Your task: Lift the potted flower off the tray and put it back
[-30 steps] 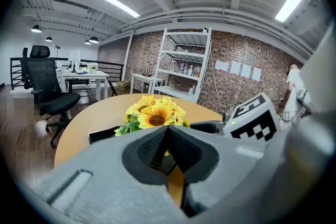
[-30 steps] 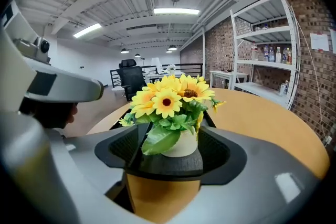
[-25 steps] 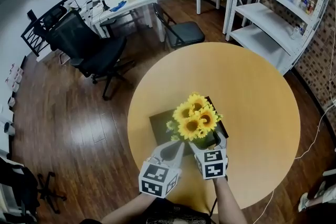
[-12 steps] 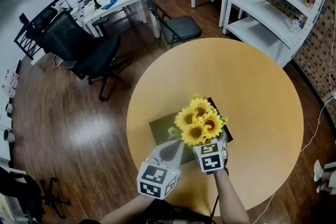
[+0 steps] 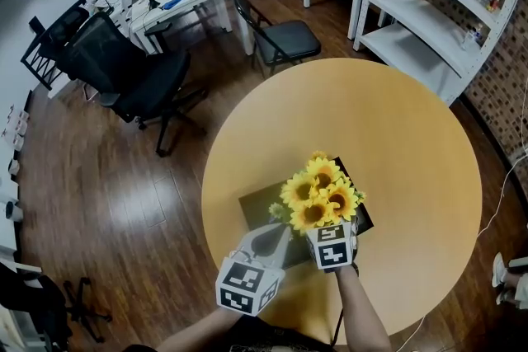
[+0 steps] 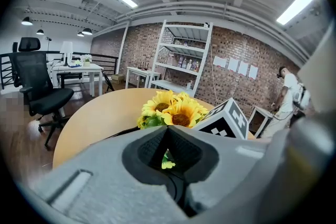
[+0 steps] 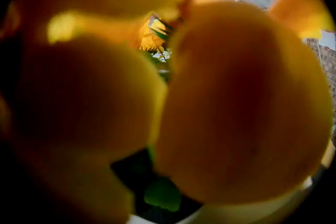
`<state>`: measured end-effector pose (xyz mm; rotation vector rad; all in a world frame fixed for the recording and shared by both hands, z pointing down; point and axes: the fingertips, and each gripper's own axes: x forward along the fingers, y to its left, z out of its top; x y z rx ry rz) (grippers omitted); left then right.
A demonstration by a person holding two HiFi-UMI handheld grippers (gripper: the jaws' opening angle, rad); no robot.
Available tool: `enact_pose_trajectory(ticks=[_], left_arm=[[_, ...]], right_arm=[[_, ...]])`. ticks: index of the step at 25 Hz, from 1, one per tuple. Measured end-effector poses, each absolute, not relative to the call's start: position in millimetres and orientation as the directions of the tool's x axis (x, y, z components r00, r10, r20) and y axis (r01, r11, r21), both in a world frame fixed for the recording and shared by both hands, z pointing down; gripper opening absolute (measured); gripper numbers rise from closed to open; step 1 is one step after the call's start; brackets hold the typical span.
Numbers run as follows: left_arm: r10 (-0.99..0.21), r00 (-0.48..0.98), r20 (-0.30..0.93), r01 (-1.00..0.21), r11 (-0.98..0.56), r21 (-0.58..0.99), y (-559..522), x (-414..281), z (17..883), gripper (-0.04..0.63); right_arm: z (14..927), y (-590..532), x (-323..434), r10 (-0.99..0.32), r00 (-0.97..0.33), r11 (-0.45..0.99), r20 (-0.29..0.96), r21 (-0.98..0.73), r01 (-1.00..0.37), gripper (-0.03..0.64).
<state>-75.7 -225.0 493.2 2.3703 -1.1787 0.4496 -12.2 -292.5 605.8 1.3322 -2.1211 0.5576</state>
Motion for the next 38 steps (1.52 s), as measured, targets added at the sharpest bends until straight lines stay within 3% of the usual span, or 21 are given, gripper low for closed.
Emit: enact_pose_trajectory(ticks=[6,9,24,38], left_arm=[[-0.662,0.572,0.484,-0.816,-0.523,0.248,-225,-84,497,0.005],[-0.665,0.566,0.488,-0.820,-0.516,0.248,-225,-86,499,0.005],[-0.688,0.535,0.490,-0.842,-0.482,0.243,-222,-97,503,0.005],[-0.773,0.458,0.438,-0.889,-0.406,0.214,-207,-97,496,0.005]], right_arm=[[606,-300,-15,-0.689,-0.339,0.393,0.641,-0.062,-0.917,0.568],[606,-306,-11,-0.708,-0.321,0.383,0.629,-0.039,-0.923,0.525],[599,-304,-10,-0.732,-0.336,0.387,0.592,-0.045,-0.921,0.520],[524,-245,31,-0.775,-0.347,0.398,0.528,-0.020,-0.917,0.520]])
